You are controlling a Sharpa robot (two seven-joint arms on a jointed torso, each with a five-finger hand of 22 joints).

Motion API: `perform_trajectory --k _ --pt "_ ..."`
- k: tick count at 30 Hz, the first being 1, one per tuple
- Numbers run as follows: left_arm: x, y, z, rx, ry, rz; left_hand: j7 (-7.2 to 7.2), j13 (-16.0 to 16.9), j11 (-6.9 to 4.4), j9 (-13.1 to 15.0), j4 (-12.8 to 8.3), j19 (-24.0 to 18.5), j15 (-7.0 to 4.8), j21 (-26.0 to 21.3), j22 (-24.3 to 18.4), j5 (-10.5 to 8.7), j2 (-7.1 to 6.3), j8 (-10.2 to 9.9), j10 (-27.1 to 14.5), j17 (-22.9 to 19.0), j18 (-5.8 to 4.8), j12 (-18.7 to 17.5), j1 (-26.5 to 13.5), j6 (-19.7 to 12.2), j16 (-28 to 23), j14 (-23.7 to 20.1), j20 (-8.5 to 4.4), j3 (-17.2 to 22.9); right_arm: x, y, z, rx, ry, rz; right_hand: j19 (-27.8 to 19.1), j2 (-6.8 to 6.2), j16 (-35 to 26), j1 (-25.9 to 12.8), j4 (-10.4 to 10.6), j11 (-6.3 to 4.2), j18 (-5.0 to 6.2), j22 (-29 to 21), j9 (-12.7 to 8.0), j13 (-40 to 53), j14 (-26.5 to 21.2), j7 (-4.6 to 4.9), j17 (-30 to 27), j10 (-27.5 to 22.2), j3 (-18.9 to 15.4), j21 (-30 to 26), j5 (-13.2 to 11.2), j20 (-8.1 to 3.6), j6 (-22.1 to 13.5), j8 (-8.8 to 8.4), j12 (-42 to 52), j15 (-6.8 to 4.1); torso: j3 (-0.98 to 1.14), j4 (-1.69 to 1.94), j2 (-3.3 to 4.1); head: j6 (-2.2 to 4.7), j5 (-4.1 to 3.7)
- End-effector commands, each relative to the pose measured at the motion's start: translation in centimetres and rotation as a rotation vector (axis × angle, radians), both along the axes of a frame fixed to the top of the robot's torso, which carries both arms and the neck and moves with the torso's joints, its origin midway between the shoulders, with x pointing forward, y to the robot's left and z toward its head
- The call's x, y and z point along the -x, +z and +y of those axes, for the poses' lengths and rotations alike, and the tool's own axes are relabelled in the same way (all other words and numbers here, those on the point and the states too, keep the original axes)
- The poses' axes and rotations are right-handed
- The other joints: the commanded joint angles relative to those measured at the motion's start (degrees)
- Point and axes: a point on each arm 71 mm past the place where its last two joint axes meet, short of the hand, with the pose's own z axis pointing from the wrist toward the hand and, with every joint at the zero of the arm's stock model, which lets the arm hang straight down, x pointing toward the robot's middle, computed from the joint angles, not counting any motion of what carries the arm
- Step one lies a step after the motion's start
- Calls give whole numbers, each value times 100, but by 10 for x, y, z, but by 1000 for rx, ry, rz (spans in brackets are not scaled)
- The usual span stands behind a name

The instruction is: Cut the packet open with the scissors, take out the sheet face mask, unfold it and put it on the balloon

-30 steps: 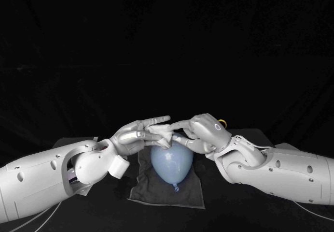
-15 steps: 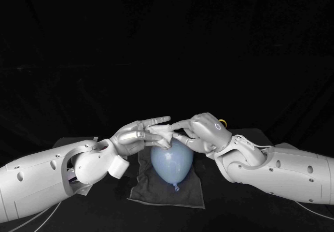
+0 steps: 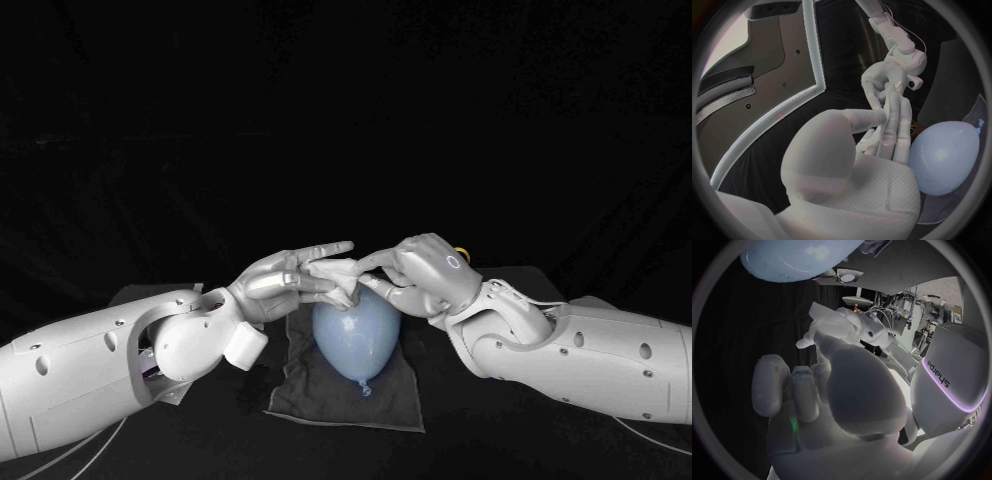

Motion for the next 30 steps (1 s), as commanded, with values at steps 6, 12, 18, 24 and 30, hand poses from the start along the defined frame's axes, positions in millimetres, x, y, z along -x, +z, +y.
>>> perform_trajectory --k 6,12,18,24,30 --pt "0 2 -1 14 -15 -4 400 -8 -17 9 -65 13 -23 21 10 19 2 35 -49 -10 146 -40 67 1 34 12 29 17 1 4 -3 -35 -8 -42 37 62 20 -148 -33 -104 -80 1107 93 1036 605 -32 1510 309 87 43 -22 -44 -18 134 10 -66 -1 -2 0 -3 5" --pt "2 2 -2 11 -29 -6 411 -10 -15 10 -67 10 -22 23 10 19 -3 37 -80 -14 146 -44 69 4 41 9 30 21 1 5 -1 -46 -15 -35 44 193 20 -339 32 -137 -84 1112 196 1038 605 -73 1510 318 191 70 -22 -65 -155 244 5 -92 2 4 2 0 -7" --pt "3 2 -5 9 -50 -7 415 -12 -13 10 -67 7 -21 25 10 19 -6 37 -105 -17 146 -46 70 2 47 7 32 25 0 9 1 -57 -28 -29 74 266 20 -455 69 -168 -100 1133 303 1094 605 -113 1510 362 280 154 -22 -86 -181 386 74 -117 -2 2 -1 5 -11" --pt "3 2 -5 9 -49 -9 409 -4 4 13 -64 -36 2 11 -2 20 -33 39 -57 -45 135 -36 52 9 65 -42 51 60 2 11 2 -56 -29 -23 85 266 20 -518 62 -196 -105 1140 404 1156 605 -146 1510 407 339 186 -22 -105 -181 509 154 -140 -1 3 0 11 -6" --pt "1 1 -3 -8 -23 -8 507 59 40 28 278 -162 63 -41 -41 1 -204 56 533 -41 101 63 -466 69 192 -317 133 -661 4 13 1 -55 -31 -17 90 252 20 -561 46 -212 -108 1144 483 1183 605 -163 1510 426 380 203 -22 -120 -206 594 186 -155 0 -4 0 11 14"
